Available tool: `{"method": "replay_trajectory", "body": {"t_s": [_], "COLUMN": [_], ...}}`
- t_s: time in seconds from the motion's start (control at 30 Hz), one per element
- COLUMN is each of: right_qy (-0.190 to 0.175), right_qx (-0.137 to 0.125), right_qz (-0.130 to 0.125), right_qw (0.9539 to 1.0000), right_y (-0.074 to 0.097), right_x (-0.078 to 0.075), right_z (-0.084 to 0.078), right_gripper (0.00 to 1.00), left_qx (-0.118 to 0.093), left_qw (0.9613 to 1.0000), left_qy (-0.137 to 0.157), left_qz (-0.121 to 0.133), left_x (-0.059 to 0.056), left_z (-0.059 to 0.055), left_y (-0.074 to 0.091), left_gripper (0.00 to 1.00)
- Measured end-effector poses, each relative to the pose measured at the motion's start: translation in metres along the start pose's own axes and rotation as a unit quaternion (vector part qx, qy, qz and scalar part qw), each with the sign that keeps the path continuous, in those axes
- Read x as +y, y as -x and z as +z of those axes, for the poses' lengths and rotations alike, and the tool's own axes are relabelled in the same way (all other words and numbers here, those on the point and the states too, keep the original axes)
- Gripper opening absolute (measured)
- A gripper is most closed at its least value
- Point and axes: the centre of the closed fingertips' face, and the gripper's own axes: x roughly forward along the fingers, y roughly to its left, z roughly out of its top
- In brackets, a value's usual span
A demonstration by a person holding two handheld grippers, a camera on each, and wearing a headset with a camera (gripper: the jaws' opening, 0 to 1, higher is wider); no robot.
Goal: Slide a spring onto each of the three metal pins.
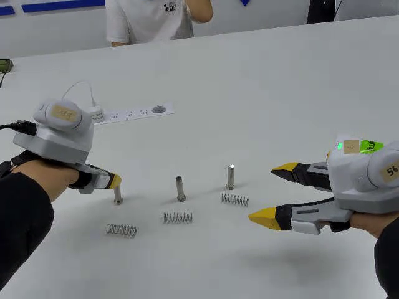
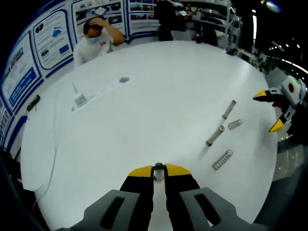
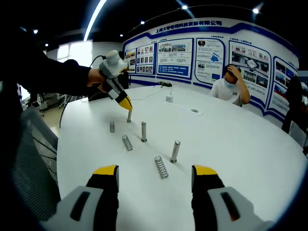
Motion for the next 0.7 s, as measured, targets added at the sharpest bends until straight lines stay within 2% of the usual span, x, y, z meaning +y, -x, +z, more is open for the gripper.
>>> {"method": "replay_trajectory", "body": {"t_s": [0.23, 0.47, 0.7], "right_qy": [0.002, 0.004, 0.004], "right_qx": [0.006, 0.012, 0.015], "right_qz": [0.001, 0.003, 0.002], "right_qw": [1.0, 0.9999, 0.9999], "right_y": [-0.0009, -0.002, -0.0017], "right_x": [0.0011, 0.0021, 0.0031], "right_z": [-0.003, -0.0057, -0.0066], "right_gripper": [0.62, 0.62, 0.62], "left_qx": [-0.012, -0.008, -0.01], "left_qw": [0.9998, 0.9996, 0.9997], "left_qy": [0.015, 0.026, 0.021], "left_qz": [-0.001, -0.009, -0.009], "left_x": [-0.0003, -0.0045, -0.0067], "left_z": [-0.0043, -0.0077, -0.0078], "left_y": [0.0032, 0.0055, 0.0058], "left_gripper": [0.07, 0.08, 0.08]}}
